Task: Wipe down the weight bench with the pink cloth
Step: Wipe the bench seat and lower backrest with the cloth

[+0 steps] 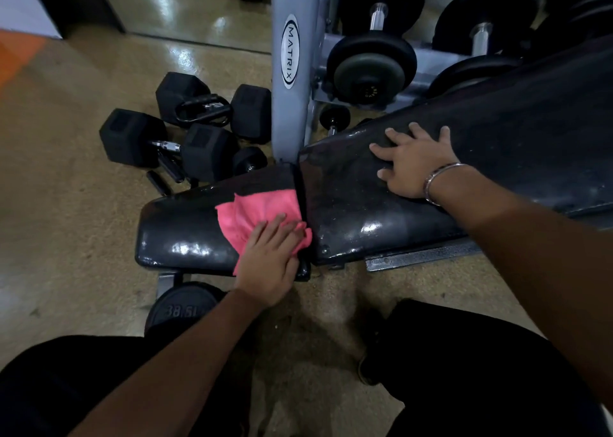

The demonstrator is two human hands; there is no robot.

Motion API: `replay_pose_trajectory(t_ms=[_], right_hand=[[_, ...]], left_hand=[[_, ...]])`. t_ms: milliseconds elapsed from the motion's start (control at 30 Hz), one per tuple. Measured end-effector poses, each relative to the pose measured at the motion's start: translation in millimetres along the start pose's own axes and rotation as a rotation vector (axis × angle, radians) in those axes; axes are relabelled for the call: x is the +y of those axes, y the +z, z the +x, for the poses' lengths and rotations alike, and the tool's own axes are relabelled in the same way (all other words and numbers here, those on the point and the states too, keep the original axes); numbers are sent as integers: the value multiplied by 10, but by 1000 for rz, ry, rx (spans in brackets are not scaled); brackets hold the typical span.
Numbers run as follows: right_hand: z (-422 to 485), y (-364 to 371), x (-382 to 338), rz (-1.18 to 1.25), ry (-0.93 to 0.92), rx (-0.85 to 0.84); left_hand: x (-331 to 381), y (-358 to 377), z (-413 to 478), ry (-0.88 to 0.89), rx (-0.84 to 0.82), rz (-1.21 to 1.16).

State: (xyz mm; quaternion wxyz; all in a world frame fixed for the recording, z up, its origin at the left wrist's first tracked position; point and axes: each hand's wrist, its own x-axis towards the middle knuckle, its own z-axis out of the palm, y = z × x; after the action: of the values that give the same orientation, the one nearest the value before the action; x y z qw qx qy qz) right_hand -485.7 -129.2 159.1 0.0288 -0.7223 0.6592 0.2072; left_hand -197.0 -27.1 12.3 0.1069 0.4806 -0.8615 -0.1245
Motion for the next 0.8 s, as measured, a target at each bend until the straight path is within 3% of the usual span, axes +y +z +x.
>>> replay_pose_trajectory(t_ms=[133, 267, 467, 633, 800], right_hand=[[6, -2, 8, 5, 2, -6], [0, 0, -1, 17, 4, -1], [-4, 12, 31, 34, -2, 10], [-19, -31, 77, 68, -26, 12], [-149, -146, 294, 266, -34, 215]], left_hand=[[-430, -140, 2, 244, -56, 41], [37, -14, -83, -17, 38, -96], [-108, 25, -189, 49, 49, -225], [435, 160, -329, -201, 266, -420], [903, -36, -102, -623, 439, -1030]])
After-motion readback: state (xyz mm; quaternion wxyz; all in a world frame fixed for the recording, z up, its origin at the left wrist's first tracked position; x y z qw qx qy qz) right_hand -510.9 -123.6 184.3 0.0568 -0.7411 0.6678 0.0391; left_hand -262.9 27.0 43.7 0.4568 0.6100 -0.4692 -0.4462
